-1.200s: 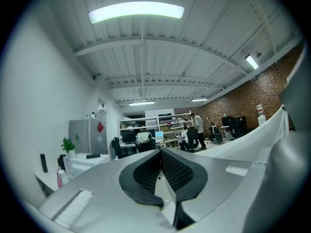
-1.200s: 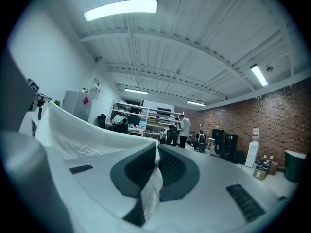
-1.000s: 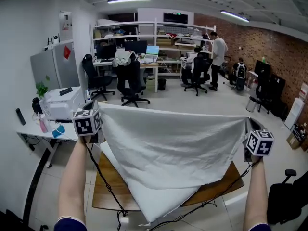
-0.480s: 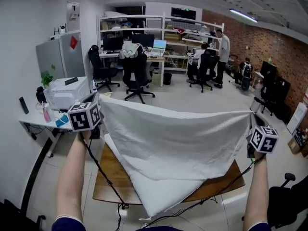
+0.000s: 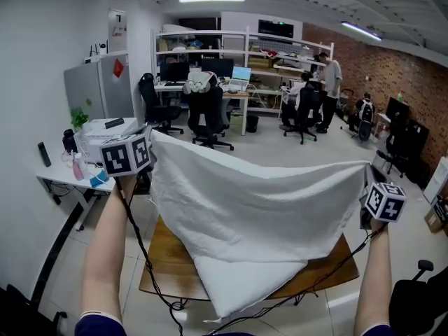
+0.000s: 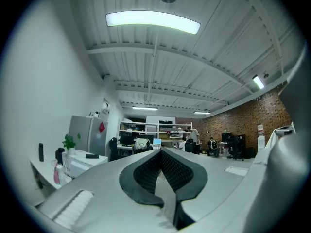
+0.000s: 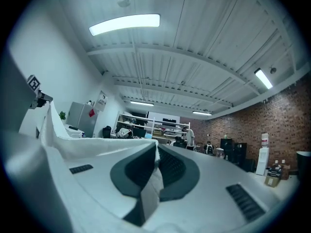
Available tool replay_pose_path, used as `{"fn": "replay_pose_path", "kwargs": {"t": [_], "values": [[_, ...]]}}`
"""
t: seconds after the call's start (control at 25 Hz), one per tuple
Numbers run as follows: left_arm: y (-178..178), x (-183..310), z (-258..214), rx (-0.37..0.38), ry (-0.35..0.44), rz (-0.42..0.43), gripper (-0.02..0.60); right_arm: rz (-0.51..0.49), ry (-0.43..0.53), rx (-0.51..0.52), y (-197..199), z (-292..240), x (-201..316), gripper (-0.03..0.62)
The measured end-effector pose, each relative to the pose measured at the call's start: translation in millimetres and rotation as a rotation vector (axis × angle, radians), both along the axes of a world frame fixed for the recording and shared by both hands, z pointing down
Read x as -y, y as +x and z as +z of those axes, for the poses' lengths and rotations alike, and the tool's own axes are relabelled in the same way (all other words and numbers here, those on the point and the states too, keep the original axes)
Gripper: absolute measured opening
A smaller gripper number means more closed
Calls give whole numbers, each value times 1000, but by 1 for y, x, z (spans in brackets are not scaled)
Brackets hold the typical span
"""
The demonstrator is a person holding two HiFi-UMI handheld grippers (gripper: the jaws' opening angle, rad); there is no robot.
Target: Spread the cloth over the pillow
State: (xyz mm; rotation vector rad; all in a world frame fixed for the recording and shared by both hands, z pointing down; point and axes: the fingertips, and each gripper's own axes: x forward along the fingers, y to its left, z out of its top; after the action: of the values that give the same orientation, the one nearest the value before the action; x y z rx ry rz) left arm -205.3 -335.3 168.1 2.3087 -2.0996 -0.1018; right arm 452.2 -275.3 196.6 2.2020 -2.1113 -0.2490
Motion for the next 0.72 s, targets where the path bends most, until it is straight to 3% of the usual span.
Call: {"fn": "replay_pose_path", "kwargs": {"t": [0.24, 0.72], "values": [[-9, 13, -18, 20, -4, -30, 9, -9, 25, 12, -1, -10, -2, 15], [6, 61, -34, 56, -34, -65, 9, -45, 49, 5, -3, -27, -10, 15]]}}
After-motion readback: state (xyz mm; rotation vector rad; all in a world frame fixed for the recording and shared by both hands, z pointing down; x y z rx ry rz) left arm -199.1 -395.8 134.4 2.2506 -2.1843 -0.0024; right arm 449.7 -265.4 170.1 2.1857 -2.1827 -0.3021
